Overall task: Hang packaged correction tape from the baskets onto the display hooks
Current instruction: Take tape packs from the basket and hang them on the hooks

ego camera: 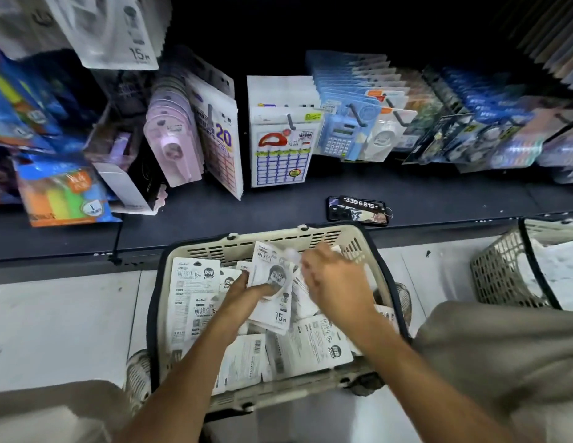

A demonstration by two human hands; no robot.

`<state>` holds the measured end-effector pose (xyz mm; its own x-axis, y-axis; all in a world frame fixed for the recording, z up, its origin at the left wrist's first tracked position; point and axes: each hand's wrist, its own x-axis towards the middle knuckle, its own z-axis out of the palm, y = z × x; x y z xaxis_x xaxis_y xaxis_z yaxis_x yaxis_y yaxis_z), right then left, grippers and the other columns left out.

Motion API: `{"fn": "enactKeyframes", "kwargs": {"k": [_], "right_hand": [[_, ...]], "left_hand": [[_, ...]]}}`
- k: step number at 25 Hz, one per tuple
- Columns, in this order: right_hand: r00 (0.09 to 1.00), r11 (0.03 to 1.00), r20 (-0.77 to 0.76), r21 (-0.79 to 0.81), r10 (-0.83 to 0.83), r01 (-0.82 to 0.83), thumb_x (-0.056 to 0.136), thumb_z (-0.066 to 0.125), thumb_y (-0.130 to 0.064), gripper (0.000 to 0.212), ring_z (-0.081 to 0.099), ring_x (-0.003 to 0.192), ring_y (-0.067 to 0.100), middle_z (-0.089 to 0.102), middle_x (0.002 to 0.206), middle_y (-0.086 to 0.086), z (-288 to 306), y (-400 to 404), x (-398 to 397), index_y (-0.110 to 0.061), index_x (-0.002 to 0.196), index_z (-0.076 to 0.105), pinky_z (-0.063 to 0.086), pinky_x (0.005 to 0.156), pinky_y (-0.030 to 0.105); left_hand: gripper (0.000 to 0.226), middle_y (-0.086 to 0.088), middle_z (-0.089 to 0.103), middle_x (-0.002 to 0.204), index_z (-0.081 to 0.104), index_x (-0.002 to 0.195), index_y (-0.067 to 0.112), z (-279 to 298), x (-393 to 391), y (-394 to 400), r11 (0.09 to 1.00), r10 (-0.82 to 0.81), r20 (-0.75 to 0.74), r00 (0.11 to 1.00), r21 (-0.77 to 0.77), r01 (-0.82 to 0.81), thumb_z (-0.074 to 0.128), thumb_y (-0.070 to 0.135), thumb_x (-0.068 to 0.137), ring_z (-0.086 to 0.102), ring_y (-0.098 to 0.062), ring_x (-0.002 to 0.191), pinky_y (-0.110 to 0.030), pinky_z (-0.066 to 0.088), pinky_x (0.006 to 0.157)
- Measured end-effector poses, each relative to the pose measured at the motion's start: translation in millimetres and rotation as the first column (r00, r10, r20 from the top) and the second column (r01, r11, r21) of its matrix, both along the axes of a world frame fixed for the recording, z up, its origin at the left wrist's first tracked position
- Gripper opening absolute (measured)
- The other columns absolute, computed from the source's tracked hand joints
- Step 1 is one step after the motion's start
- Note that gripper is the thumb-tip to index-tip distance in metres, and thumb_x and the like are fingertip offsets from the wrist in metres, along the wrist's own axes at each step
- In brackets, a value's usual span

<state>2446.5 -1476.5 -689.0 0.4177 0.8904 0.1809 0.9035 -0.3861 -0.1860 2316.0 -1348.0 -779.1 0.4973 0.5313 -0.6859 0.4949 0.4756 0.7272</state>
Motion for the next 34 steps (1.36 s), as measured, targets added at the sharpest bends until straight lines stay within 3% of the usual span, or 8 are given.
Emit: {"fn": "enactKeyframes", "kwargs": {"k": [3,6,10,16,20,24,31,34], "right_hand": [[0.991,0.985,0.065,-0.137,0.114,-0.105,0.054,0.091,-0.016,0.035,0.064,0.060,0.021,0.068,0.090,0.003,-28,-4,-52,-0.014,0.086,0.074,0.052,0.040,0.029],[0.968,0.966,-0.193,-0.173,0.159,-0.193,0.073,0.079,-0.017,0.032,0.065,0.089,0.026,0.066,0.111,0.005,-55,-11,-69,-0.013,0.104,0.073,0.059,0.070,0.036],[0.540,0.999,-0.842,-0.043,-0.024,-0.023,0.089,0.064,-0.009,0.020,0.069,0.091,0.009,0.074,0.107,-0.002,-63,-12,-59,-0.015,0.106,0.074,0.055,0.086,0.031],[0.789,0.740,-0.449,-0.673,-0.420,0.011,0.087,0.066,-0.019,0.042,0.059,0.107,0.024,0.062,0.121,0.005,-80,-46,14,-0.020,0.125,0.048,0.049,0.086,0.034],[0.091,0.863,-0.893,-0.393,-0.440,0.317,0.078,0.058,0.005,0.033,0.059,0.072,0.014,0.069,0.088,0.003,-61,-27,13,-0.021,0.095,0.070,0.046,0.060,0.025],[-0.422,0.790,-0.879,-0.417,-0.224,0.450,0.089,0.057,-0.016,0.011,0.067,0.073,0.020,0.076,0.087,0.006,-19,-5,47,-0.012,0.094,0.066,0.054,0.073,0.035],[0.001,0.916,-0.997,-0.073,-0.080,0.396,0.078,0.081,0.003,0.096,0.066,0.102,-0.007,0.062,0.124,-0.029,-19,-6,18,-0.048,0.144,0.033,0.056,0.071,0.019],[-0.122,0.864,-0.992,-0.074,-0.015,0.498,0.077,0.084,-0.013,0.080,0.070,0.104,0.016,0.064,0.131,-0.007,-29,-8,-6,-0.032,0.144,0.045,0.057,0.079,0.033]], "left_hand": [[0.050,-0.006,0.077,0.091,0.071,0.110,0.017,4,4,1,0.977,0.034,0.031,0.999,-0.212,-0.026,0.062,0.052,0.075,0.070,-0.022,0.076,-0.033,0.053,0.068],[0.058,0.005,0.077,0.105,0.070,0.122,0.035,0,-5,-2,0.980,-0.067,0.008,0.998,-0.186,0.067,0.074,0.068,0.074,0.074,-0.009,0.088,-0.030,0.055,0.070],[0.068,0.003,0.079,0.101,0.064,0.122,0.020,-12,-4,-7,0.996,-0.091,-0.047,0.995,0.011,0.091,0.095,0.030,0.062,0.076,-0.014,0.086,-0.025,0.059,0.066],[0.057,0.006,0.074,0.102,0.060,0.106,0.024,-18,0,-4,0.977,-0.133,-0.149,0.980,0.144,0.155,0.096,0.028,0.062,0.072,-0.014,0.089,-0.031,0.059,0.069],[0.065,0.008,0.072,0.103,0.056,0.112,0.025,-19,-3,-5,0.959,-0.193,-0.132,0.972,0.187,0.215,0.096,0.028,0.061,0.070,-0.011,0.091,-0.027,0.054,0.068],[0.066,0.006,0.079,0.100,0.063,0.120,0.023,-1,-6,0,0.973,-0.215,0.064,0.975,0.102,0.208,0.094,0.018,0.062,0.075,-0.012,0.091,-0.025,0.057,0.071],[0.054,0.000,0.080,0.098,0.069,0.112,0.030,39,-6,10,0.996,-0.010,0.210,0.978,-0.083,0.028,0.086,0.032,0.061,0.078,-0.021,0.084,-0.030,0.059,0.058],[0.056,0.002,0.080,0.097,0.067,0.113,0.030,53,-3,13,0.998,0.000,0.210,0.978,-0.057,0.012,0.086,0.036,0.060,0.078,-0.020,0.085,-0.032,0.060,0.063]]}}
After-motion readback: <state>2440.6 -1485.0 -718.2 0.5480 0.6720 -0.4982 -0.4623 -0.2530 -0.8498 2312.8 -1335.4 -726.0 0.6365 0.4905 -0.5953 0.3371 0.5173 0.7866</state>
